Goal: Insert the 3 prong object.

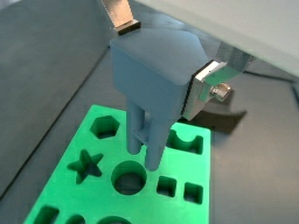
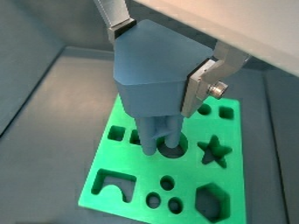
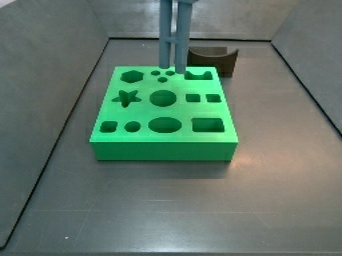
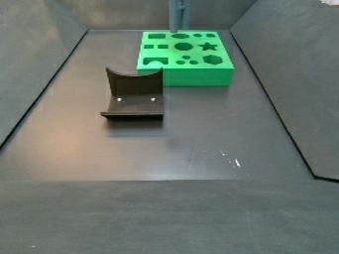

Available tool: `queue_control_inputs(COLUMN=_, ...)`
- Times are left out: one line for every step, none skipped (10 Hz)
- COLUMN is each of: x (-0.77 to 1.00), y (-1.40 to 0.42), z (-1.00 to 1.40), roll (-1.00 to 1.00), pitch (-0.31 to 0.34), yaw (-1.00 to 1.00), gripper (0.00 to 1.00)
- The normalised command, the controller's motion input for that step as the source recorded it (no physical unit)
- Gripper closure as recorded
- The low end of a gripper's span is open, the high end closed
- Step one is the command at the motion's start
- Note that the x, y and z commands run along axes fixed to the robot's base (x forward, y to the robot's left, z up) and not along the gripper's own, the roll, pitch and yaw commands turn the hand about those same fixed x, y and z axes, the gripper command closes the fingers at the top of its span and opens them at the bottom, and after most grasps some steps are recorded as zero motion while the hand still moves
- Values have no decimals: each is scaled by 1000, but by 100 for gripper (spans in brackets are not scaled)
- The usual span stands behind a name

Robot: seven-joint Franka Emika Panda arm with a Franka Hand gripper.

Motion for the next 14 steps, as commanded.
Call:
queue_control_inputs(x=0, y=134, z=-109, roll=0, pitch=-34, yaw=-883, gripper=100)
queue_control_inputs(x=-137, y=463, z=-180, roll=0, pitch=0, yaw=-549, gripper=100)
queue_control_inputs(x=-289, y=606, z=-191, roll=21, pitch=-50, yaw=-371, gripper=100)
queue_control_inputs(x=-437, y=614, z=-280, roll=56, pitch=-126, yaw=-314, gripper=100)
queue_control_inputs(x=-389, y=589, z=-400, roll=79, pitch=-147, yaw=-351, gripper=100)
queue_control_inputs(x=-183, y=206, z=-389, roll=29, pitch=-166, yaw=-811, gripper=100)
queue_control_inputs(x=0, y=323, z=-449, roll=0, pitch=-174, yaw=-680, gripper=100)
queue_control_inputs(x=-100, y=234, z=-271, roll=0, pitch=-117, yaw=-231, gripper=100)
queue_control_inputs(x=0, y=97, z=-280, roll=0, pitch=-71, yaw=-209, gripper=100)
queue_control_inputs(x=74, y=26, z=-326, roll=0, pitch=-80, yaw=-411, gripper=100)
queue_control_inputs(x=266, y=-37, z=-354, roll=-83, pitch=-97, yaw=-514, gripper=100)
queue_control_inputs(x=251, y=0, z=-369, roll=-64, pitch=-110, yaw=-511, gripper=100)
queue_control_inputs(x=146, y=0, z=-569, roll=0, pitch=-193, yaw=-460, gripper=100)
queue_control_inputs(x=0, y=11, z=-714, roll=0, pitch=-211, yaw=-274, gripper=100)
